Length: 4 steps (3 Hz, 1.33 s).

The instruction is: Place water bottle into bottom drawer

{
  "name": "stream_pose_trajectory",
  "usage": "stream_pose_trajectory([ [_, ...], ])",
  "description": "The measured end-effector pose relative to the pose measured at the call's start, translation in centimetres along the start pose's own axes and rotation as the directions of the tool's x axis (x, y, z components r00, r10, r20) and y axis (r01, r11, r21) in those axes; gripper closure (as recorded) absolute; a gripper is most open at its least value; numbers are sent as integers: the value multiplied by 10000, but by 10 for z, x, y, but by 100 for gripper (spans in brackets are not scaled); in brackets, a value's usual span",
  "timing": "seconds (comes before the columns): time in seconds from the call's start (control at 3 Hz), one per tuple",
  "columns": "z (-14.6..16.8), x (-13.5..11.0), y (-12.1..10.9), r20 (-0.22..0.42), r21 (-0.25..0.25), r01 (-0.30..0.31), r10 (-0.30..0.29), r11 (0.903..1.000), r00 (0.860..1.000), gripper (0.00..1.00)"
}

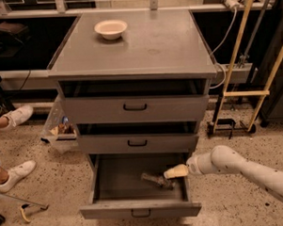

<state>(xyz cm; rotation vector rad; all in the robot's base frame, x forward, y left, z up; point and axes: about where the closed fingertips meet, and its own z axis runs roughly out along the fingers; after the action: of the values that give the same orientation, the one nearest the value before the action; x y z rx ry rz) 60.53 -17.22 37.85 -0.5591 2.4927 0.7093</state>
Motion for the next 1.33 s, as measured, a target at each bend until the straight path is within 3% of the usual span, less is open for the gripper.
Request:
stream_pose_trajectory([
  [0.33, -81, -41, 61, 782, 968, 39, -115, 9953, 9969, 0],
  [0.67, -81, -41, 61, 781, 969, 40, -117, 9953, 9969, 0],
  [1.0, -105, -68, 80, 487, 1275, 610, -676, 9900, 9965, 0],
  [1.33, -145, -101, 128, 247, 1878, 1206, -1275, 9748, 9915, 0],
])
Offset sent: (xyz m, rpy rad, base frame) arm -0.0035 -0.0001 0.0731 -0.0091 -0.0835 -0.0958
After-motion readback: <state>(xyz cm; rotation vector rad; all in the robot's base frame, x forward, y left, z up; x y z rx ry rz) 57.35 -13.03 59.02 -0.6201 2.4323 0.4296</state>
